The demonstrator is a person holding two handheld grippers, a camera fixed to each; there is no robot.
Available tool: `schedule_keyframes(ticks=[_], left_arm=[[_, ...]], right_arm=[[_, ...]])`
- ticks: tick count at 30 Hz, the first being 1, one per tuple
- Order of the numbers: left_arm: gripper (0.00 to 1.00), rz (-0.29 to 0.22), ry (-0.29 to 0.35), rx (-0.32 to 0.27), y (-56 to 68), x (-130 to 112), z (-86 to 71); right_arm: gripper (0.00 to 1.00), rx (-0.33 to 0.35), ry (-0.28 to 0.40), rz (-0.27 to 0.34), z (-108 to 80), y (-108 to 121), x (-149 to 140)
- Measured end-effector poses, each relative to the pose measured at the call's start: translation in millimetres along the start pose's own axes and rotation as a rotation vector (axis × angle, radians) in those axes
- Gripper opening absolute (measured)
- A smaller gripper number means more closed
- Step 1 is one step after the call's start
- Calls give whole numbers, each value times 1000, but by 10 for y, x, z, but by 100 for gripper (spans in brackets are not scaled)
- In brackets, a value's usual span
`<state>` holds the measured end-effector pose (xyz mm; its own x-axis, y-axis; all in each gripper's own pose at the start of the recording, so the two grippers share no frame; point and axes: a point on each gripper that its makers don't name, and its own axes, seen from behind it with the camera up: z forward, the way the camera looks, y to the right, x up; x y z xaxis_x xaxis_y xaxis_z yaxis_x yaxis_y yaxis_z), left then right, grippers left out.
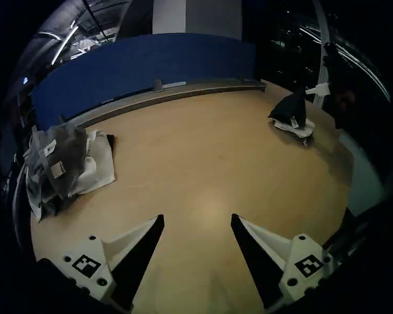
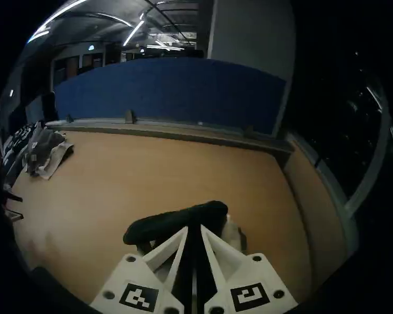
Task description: Fold towel
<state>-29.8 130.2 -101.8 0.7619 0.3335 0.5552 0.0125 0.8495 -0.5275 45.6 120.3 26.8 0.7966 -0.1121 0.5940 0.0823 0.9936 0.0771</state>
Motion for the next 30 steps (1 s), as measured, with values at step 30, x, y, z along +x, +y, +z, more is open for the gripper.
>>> schedule_keyframes(ticks=[30], left_arm=[[95, 22, -6, -2, 24, -25, -62]], right_arm=[[3, -216, -241, 208, -43, 614, -1457]])
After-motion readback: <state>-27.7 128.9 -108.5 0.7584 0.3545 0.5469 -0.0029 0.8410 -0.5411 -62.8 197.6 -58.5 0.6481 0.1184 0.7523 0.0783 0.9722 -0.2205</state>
